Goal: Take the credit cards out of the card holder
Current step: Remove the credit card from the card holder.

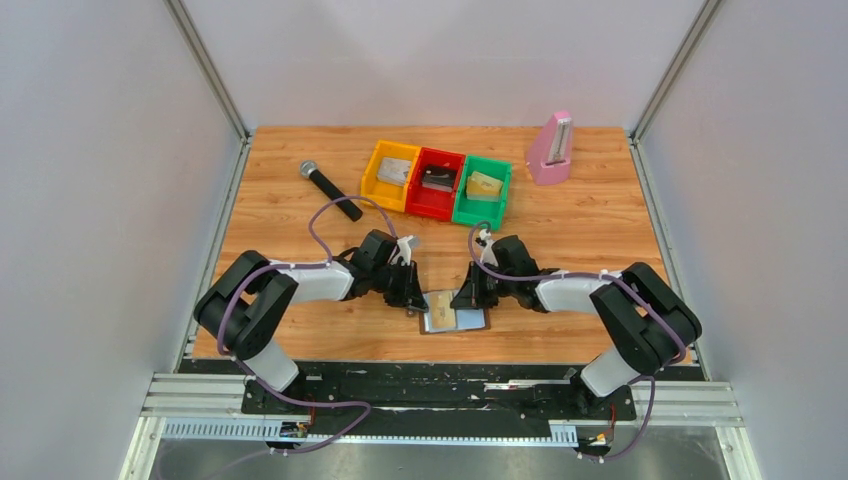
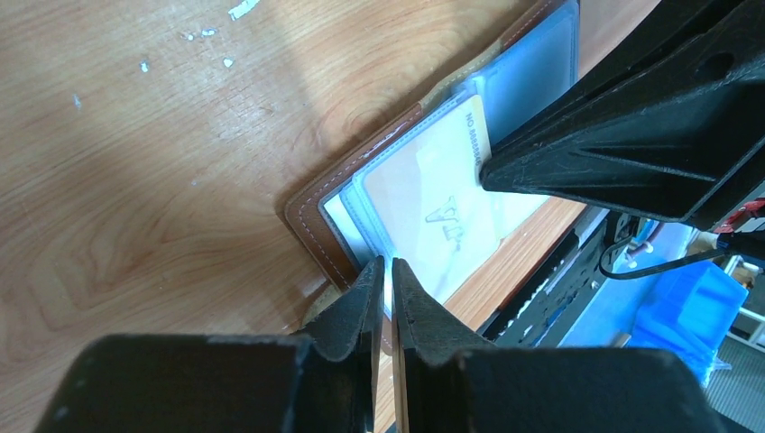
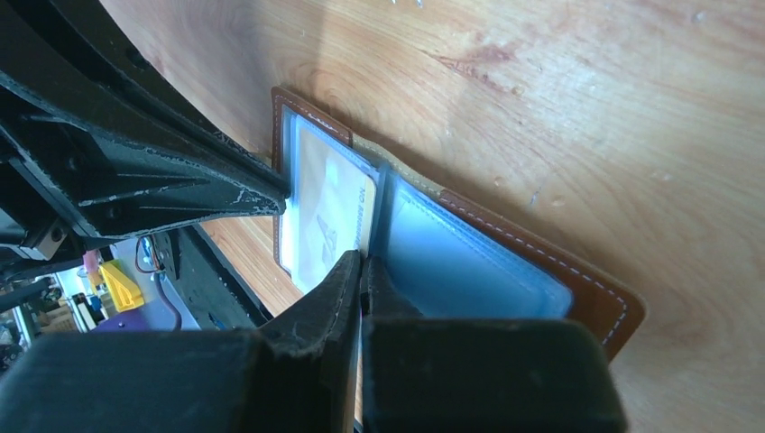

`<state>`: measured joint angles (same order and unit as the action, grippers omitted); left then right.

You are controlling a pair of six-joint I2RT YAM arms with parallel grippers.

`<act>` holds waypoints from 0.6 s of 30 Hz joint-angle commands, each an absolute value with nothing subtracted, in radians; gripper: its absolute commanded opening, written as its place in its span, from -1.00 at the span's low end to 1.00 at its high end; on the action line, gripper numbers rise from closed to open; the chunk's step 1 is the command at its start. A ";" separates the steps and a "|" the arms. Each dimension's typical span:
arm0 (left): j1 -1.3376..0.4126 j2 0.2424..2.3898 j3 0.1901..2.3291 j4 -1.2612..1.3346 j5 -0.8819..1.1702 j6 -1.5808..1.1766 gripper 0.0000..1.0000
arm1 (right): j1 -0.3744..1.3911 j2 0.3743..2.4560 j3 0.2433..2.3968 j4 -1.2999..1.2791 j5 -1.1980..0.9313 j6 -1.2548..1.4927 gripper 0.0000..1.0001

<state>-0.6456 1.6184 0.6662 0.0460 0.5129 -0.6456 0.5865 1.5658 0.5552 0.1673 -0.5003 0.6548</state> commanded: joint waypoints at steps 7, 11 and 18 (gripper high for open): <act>-0.649 1.662 0.662 -0.022 0.432 -0.589 -0.69 | 0.532 1.506 0.516 0.175 -0.538 0.638 -1.00; -0.650 1.674 0.665 -0.019 0.438 -0.588 -0.69 | 0.522 1.497 0.514 0.175 -0.558 0.632 -1.00; -0.649 1.672 0.670 -0.016 0.451 -0.592 -0.70 | 0.511 1.555 0.517 0.234 -0.657 0.640 -0.99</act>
<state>-0.6476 1.6398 0.6800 0.0570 0.5240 -0.6449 0.5266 1.5330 0.5205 0.1780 -0.5995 0.6529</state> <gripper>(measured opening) 0.152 0.025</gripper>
